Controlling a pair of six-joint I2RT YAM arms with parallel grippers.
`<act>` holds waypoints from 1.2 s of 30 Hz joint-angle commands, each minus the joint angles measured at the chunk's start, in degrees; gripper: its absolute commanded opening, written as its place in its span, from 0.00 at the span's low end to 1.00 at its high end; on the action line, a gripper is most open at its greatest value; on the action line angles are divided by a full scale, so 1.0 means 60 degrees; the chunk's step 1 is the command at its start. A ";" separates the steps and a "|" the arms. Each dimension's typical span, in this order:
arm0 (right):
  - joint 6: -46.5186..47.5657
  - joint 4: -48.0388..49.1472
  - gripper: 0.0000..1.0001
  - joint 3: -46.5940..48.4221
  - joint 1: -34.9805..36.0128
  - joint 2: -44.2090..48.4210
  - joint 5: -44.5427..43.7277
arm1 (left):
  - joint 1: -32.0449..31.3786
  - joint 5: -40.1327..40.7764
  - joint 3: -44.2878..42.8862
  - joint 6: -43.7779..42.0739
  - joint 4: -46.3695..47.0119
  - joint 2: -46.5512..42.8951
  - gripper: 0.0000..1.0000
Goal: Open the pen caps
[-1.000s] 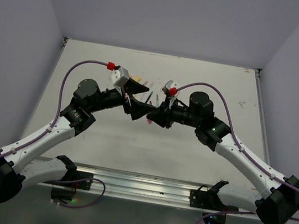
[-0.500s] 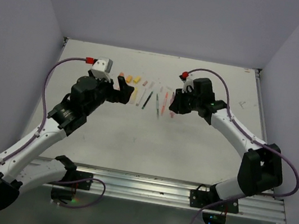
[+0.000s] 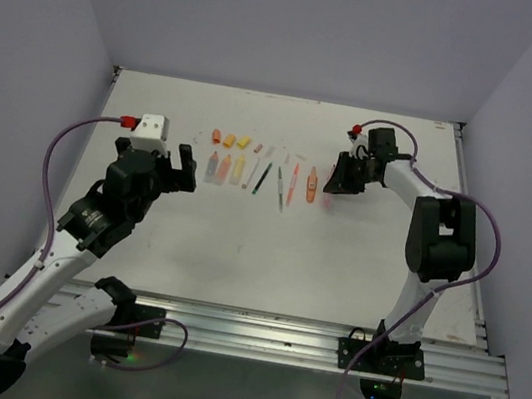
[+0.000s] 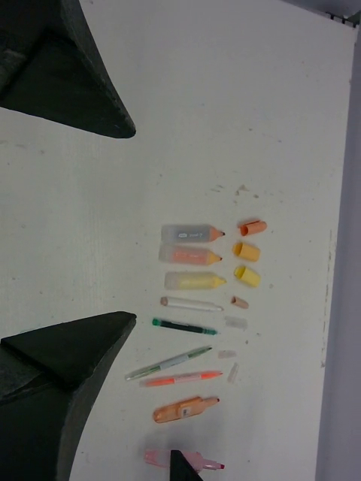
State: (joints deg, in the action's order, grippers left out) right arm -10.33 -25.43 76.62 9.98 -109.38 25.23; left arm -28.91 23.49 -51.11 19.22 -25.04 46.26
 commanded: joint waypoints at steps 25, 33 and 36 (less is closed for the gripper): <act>0.0213 -0.0991 0.58 0.1366 -0.0564 -0.1195 0.0044 | 0.0145 0.1022 0.1019 -0.0714 0.0320 -0.0415 1.00; -0.0169 -0.0844 0.80 0.0195 -0.0564 0.2582 -0.2269 | 0.0189 0.1110 0.1004 -0.0582 0.0350 -0.0736 1.00; -0.0139 -0.1253 0.83 0.0150 -0.0564 0.4223 -0.3601 | 0.0189 0.1125 0.0888 -0.0465 0.0335 -0.1014 1.00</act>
State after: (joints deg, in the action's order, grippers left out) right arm -10.59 -31.73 77.10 6.76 -94.98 13.89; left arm -28.14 28.80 -45.10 15.57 -24.88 42.11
